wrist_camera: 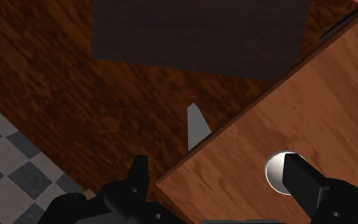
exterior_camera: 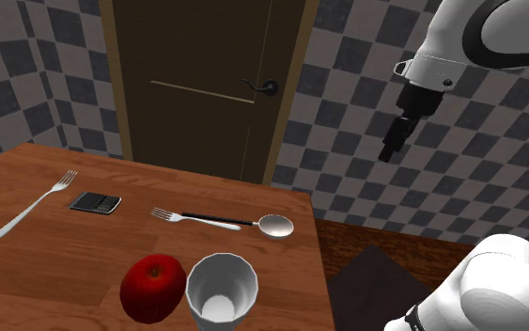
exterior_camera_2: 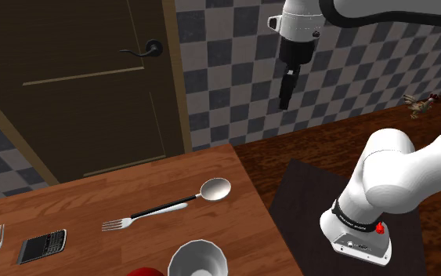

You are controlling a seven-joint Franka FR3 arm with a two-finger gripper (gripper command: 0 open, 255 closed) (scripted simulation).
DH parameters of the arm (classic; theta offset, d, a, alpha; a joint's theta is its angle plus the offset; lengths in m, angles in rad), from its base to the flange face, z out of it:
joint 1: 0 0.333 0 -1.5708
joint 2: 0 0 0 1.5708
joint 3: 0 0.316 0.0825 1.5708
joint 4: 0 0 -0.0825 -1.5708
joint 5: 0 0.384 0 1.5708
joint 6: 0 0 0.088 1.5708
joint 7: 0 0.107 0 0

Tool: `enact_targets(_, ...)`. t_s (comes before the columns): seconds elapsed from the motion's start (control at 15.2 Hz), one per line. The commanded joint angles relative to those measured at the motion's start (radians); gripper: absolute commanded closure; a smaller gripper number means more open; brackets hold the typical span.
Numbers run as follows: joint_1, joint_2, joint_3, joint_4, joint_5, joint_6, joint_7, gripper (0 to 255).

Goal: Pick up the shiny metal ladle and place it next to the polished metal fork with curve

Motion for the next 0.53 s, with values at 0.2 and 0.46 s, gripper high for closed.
enact_targets(0.2, 0.032, 0.051, 0.007, -0.039, 0.022, 0.102, -0.031, 0)
enact_targets(0.46, 0.077, 0.133, 0.019, -0.075, 0.053, 0.236, -0.076, 0)
